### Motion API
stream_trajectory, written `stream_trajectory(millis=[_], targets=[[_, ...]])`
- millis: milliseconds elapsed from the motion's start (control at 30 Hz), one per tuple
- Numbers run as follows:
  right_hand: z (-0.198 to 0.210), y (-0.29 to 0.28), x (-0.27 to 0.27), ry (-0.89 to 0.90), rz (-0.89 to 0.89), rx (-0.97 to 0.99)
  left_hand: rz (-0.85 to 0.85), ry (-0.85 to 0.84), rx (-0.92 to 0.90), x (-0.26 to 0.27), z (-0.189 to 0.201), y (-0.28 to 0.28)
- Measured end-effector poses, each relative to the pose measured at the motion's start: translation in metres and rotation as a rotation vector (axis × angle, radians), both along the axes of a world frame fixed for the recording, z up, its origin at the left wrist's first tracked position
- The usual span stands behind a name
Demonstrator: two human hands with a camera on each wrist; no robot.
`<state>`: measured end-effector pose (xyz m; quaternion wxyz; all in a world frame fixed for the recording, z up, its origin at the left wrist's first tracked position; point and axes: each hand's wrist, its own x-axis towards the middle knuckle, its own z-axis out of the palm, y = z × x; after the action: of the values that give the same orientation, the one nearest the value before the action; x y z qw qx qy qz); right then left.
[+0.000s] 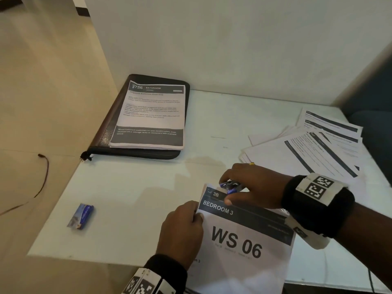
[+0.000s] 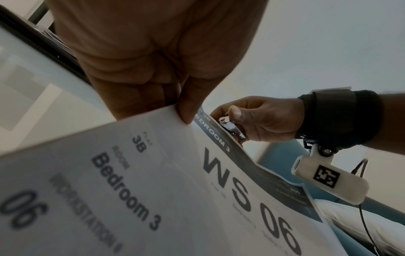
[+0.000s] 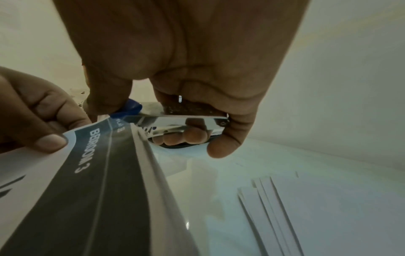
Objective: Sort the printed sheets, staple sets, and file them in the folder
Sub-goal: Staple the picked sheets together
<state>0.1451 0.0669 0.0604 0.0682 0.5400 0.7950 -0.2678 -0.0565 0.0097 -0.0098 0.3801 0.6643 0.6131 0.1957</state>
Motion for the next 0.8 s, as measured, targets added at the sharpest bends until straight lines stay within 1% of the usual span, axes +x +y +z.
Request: stream_trajectory(millis=[67, 167, 267, 333, 433, 633, 733, 800], targets=[[0.003, 0.000, 0.002, -0.009, 0.001, 0.011, 0.002, 0.004, 0.003, 0.000, 0.001, 0.000], [0.005, -0.001, 0.002, -0.104, 0.043, 0.024, -0.010, 0.008, 0.007, 0.000, 0.001, 0.000], [0.003, -0.002, 0.000, -0.199, 0.066, -0.011, -0.017, 0.002, 0.015, 0.000, 0.003, -0.001], [0.002, -0.001, -0.002, -0.212, 0.074, -0.034, -0.024, -0.001, 0.028, 0.000, 0.004, -0.001], [0.001, 0.002, -0.007, -0.174, 0.087, -0.070, -0.021, -0.015, 0.032, 0.000, 0.005, -0.001], [0.006, 0.004, -0.016, 0.040, 0.039, -0.116, -0.002, -0.079, -0.023, 0.002, 0.008, 0.000], [0.006, 0.005, -0.018, 0.088, 0.024, -0.133, 0.007, -0.110, -0.030, 0.001, 0.010, 0.001], [0.005, 0.005, -0.020, 0.116, 0.020, -0.125, 0.009, -0.101, -0.035, 0.001, 0.010, 0.001]])
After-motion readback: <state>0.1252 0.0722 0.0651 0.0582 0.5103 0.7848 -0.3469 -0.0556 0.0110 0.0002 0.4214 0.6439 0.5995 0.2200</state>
